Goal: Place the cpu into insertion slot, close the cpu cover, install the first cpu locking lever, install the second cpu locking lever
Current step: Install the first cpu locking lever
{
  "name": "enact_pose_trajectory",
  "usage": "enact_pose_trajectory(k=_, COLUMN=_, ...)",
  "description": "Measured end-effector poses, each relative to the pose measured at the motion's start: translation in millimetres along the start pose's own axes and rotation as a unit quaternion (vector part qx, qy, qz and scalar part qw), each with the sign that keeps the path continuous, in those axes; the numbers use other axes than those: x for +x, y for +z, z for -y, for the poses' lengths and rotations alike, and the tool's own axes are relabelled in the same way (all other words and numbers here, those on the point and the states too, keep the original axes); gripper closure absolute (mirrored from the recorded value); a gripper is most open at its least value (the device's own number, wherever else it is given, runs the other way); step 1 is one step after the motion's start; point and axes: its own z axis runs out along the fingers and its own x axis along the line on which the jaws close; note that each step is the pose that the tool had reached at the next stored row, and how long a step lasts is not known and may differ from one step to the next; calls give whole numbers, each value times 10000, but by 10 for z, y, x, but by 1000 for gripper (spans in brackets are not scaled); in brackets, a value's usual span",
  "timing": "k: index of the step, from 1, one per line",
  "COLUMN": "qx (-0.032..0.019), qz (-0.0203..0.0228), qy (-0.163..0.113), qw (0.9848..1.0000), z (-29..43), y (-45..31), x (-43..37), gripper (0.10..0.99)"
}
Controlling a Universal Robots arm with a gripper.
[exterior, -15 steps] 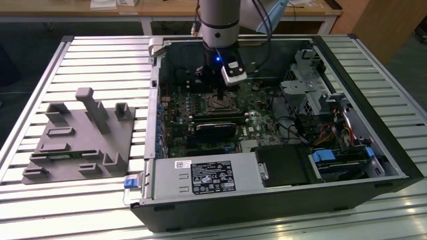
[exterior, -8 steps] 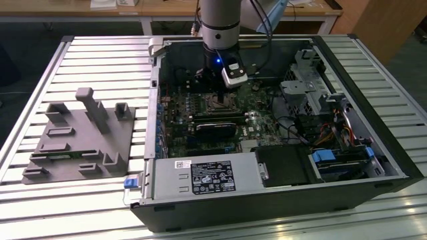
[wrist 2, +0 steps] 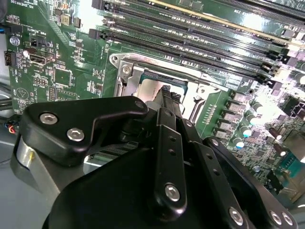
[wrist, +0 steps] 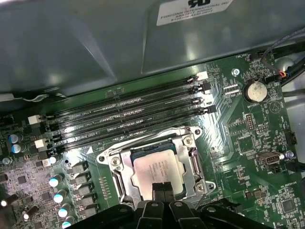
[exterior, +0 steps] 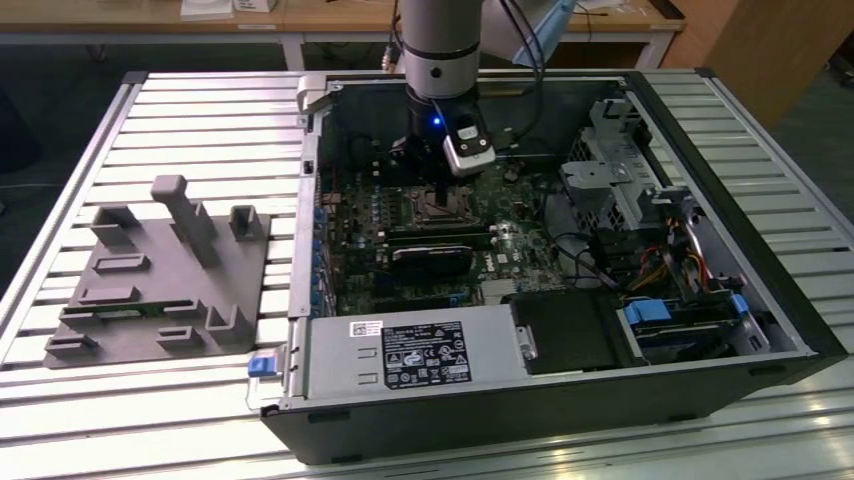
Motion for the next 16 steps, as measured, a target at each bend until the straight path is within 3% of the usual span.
enact_pose_trajectory(k=16, qx=4, qz=2, qy=0, qw=10000, z=1, y=-200, x=-16, gripper=980)
